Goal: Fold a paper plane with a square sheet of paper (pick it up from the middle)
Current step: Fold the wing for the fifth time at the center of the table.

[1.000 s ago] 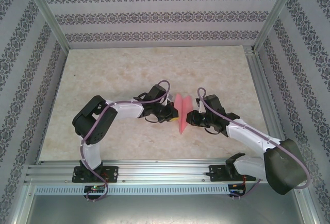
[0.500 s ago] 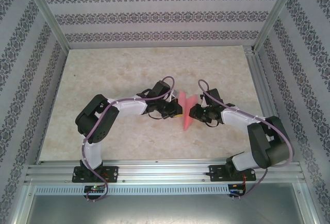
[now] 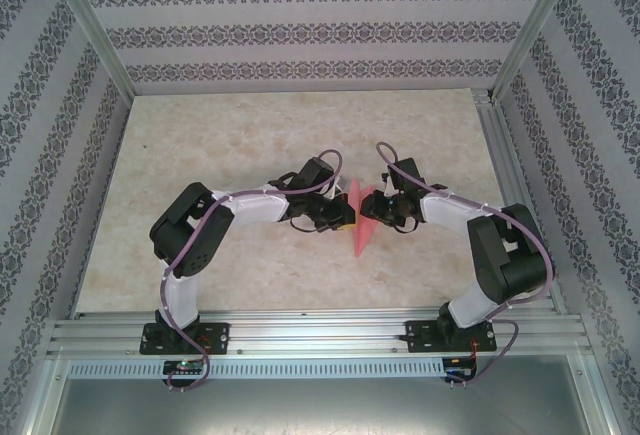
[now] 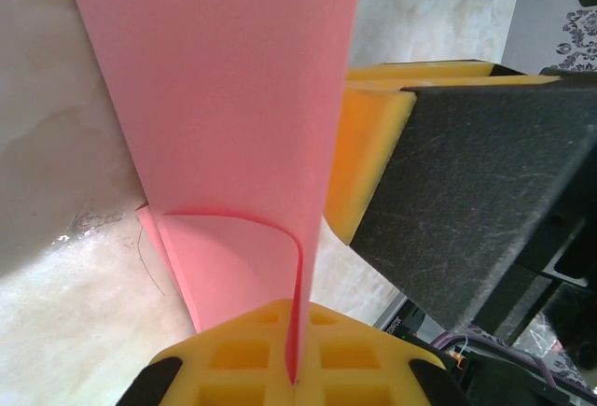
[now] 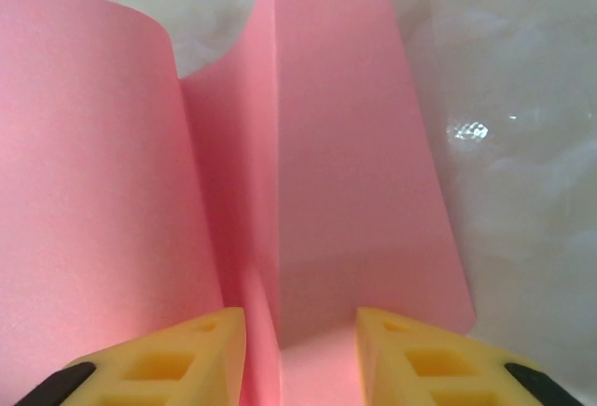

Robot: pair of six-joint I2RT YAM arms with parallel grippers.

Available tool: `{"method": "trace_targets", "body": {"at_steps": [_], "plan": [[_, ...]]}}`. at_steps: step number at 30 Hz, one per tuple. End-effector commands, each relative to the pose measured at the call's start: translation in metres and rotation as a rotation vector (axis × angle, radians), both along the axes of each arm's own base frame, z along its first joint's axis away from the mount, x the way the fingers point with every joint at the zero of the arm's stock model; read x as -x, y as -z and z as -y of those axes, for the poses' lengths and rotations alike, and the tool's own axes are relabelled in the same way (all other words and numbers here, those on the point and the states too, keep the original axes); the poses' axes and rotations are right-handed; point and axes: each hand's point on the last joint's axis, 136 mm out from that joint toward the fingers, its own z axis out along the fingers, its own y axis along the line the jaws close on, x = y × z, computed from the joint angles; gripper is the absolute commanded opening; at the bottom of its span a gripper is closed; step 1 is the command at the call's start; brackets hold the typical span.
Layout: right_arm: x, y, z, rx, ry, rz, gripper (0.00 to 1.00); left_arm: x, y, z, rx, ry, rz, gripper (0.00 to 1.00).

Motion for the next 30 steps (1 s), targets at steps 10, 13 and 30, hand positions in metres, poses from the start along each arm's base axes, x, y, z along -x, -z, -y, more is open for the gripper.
{"method": "trace_targets", "body": {"at_steps": [10,13,30], "plan": [[-0.006,-0.012,-0.028,-0.055,-0.038,0.001,0.29,0.005,-0.037,-0.004,0.044,0.005,0.097,0.00],[-0.008,-0.014,-0.035,-0.088,-0.040,0.004,0.26,0.007,-0.035,-0.004,0.040,0.009,0.093,0.00],[-0.006,-0.039,-0.064,-0.302,-0.077,0.061,0.13,0.012,-0.065,-0.015,0.038,0.003,0.140,0.01]]}}
